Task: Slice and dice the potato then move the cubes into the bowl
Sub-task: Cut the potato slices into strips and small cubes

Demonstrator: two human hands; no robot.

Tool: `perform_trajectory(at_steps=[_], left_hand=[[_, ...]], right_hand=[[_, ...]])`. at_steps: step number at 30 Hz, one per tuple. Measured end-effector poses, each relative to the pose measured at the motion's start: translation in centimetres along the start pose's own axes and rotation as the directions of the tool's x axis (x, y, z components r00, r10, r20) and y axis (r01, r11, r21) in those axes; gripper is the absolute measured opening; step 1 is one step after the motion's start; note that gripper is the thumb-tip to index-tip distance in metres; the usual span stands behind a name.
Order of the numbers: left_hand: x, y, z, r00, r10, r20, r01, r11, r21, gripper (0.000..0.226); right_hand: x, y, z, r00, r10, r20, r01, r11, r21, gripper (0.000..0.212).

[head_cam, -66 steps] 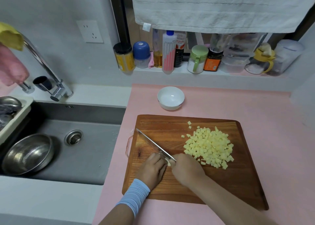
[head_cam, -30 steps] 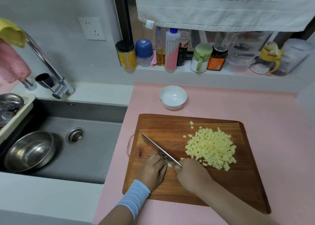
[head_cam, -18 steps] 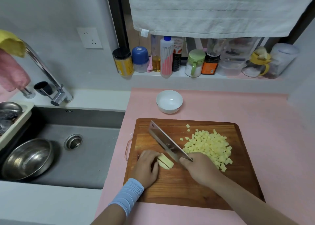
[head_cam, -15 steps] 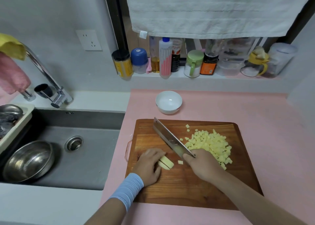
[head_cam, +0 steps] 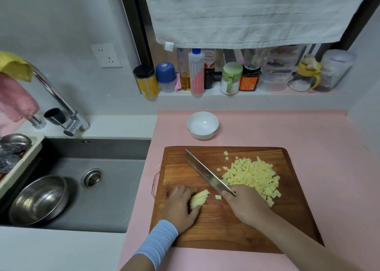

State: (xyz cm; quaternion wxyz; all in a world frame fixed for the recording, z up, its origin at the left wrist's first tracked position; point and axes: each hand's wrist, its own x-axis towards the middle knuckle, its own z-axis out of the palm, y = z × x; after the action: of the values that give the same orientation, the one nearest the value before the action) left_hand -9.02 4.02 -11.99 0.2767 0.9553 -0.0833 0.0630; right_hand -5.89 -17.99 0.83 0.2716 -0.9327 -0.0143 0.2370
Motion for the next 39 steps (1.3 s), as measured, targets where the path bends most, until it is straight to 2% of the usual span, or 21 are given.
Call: perform_trajectory(at_steps=[3, 9, 13, 15, 19, 23, 27, 30, 33, 39], left_hand=[[0.0, -0.2, 0.1, 0.999, 0.016, 0.04, -0.014, 0.998, -0.066, 0.042], [0.4, 0.1, 1.0, 0.998, -0.063, -0.017, 0.061, 0.993, -0.097, 0.034], [0.2, 0.3, 1.0, 0.995, 0.078, -0.06, -0.083, 0.994, -0.068, 0.019], [0.4, 0.1, 1.1, 0.989, 0.121, -0.082, -0.125, 0.991, -0.043, 0.021], [1.4, 0.1, 1.1, 0.984, 0.143, -0.108, -0.15, 0.987, -0.057, 0.018], [1.3, 0.2, 1.0, 0.991, 0.065, -0.114, -0.074, 0.994, -0.076, 0.002], [0.9, 0.2, 1.2, 0.993, 0.03, -0.118, -0.045, 0.991, -0.125, 0.01], [0.9, 0.0, 1.1, 0.993, 0.024, -0.115, -0.041, 0.988, -0.146, 0.004], [1.0, -0.1, 1.2, 0.995, 0.007, -0.099, -0.023, 0.987, -0.16, 0.011], [0.8, 0.0, 1.2, 0.992, 0.008, -0.124, -0.032, 0.982, -0.188, 0.011]], right_hand=[[-0.7, -0.1, 0.8, 1.0, -0.007, 0.012, 0.006, 0.999, 0.039, 0.027], [-1.7, -0.2, 2.1, 1.0, -0.008, 0.0, 0.008, 0.998, 0.064, 0.03], [-2.5, -0.1, 3.0, 1.0, 0.003, -0.019, -0.002, 0.999, 0.041, 0.031], [-2.8, 0.0, 3.3, 1.0, 0.015, -0.026, -0.015, 1.0, 0.01, 0.031], [-3.3, 0.0, 3.4, 0.998, 0.047, -0.044, -0.047, 0.999, 0.001, 0.032], [-3.6, -0.2, 3.5, 0.997, 0.074, -0.034, -0.073, 0.997, 0.015, 0.032], [-4.2, -0.6, 4.0, 0.997, 0.076, -0.025, -0.077, 0.997, -0.008, 0.032], [-4.5, -0.9, 4.3, 0.995, 0.092, -0.026, -0.093, 0.995, -0.028, 0.035], [-4.3, -1.0, 4.7, 0.994, 0.106, -0.021, -0.107, 0.993, -0.04, 0.037], [-2.3, -1.8, 5.8, 0.992, 0.125, 0.003, -0.125, 0.992, 0.02, 0.032]])
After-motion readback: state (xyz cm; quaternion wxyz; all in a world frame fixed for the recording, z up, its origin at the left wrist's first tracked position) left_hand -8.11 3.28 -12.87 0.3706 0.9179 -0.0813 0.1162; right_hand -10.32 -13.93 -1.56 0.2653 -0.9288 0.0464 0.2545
